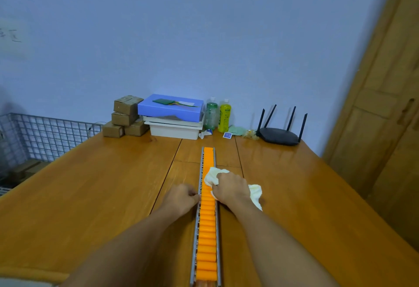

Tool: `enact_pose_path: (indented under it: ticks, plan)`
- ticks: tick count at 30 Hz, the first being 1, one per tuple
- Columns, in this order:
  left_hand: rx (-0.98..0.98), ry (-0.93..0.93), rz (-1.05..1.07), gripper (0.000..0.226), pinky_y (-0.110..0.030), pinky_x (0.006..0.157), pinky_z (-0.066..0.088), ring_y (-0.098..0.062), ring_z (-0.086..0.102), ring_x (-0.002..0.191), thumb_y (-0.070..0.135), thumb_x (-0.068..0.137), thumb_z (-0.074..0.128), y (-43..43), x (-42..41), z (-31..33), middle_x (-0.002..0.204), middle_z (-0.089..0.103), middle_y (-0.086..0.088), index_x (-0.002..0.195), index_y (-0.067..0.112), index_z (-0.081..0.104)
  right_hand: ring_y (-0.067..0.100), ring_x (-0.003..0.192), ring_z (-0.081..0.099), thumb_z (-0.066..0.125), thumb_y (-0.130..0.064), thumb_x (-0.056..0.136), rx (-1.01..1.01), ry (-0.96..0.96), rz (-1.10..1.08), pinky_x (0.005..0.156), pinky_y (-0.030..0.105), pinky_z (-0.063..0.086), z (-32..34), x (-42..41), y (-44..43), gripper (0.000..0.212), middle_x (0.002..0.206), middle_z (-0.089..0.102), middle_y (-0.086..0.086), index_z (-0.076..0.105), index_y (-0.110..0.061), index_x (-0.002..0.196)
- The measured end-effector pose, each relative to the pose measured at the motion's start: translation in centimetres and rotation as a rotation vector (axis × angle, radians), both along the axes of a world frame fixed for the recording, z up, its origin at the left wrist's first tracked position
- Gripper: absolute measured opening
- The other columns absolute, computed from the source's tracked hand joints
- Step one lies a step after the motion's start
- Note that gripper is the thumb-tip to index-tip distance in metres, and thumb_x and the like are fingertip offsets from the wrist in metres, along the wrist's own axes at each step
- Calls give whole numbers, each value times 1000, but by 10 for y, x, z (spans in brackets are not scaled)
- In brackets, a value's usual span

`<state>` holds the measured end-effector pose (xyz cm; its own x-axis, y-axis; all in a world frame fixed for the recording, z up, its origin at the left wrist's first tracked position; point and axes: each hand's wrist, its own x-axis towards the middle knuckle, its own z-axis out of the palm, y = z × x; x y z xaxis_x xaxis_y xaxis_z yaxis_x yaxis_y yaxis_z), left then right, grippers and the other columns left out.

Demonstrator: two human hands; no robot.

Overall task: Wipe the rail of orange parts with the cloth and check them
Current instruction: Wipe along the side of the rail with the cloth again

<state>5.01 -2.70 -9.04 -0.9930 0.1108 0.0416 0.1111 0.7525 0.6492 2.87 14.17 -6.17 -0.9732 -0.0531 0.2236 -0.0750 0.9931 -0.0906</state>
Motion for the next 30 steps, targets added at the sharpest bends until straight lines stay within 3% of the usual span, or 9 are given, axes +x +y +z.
enact_pose_path:
  ticks: [4,9,13,16,19,21,23,30]
  plan:
    - [-7,-1,13,10,-24,69,51,-8,64,81,33,100,61,4,7,2,85,68,5,95,29,68,23,93,64,56,-35,94,63,-28,-25,68,32,41,5,7,12,24,104,68,3,67,-19,108]
    - [-36,-3,-9,14,-20,67,48,-5,64,82,31,100,62,3,14,7,89,68,7,106,24,72,23,91,63,57,-36,95,84,11,-42,68,33,40,22,14,21,27,105,68,3,68,-19,113]
    - [-59,-7,-22,12,-27,74,54,-8,66,84,31,99,64,1,19,8,90,71,6,104,24,73,28,97,65,54,-34,96,74,96,19,69,32,38,35,24,7,27,109,68,6,68,-19,113]
    - [-59,-2,-30,11,-27,64,49,-10,62,73,30,98,64,0,21,6,85,71,0,94,23,71,30,100,65,55,-38,96,69,111,76,70,34,39,34,32,-11,30,110,68,8,67,-19,114]
    - [-46,21,-29,18,-26,53,35,-11,51,59,26,96,63,0,26,2,65,62,1,81,19,71,31,102,64,55,-41,97,78,88,132,73,35,40,24,39,-28,33,113,66,9,65,-18,118]
    - [-46,42,-31,32,-26,52,30,-11,44,55,22,96,62,-1,30,1,57,51,5,63,23,58,30,100,64,55,-41,97,105,73,149,71,35,40,13,44,-35,31,111,66,8,65,-18,116]
    - [-51,57,-34,39,-25,52,28,-9,42,53,22,97,62,-2,33,-2,55,48,6,59,27,53,28,98,64,55,-40,97,119,74,145,69,34,39,3,48,-35,30,109,67,7,66,-18,115]
    - [54,67,32,27,-22,53,35,-6,47,57,28,101,59,2,44,-10,65,57,5,79,18,71,25,92,65,55,-38,98,119,80,106,66,33,39,-2,59,-17,27,103,67,6,68,-17,109]
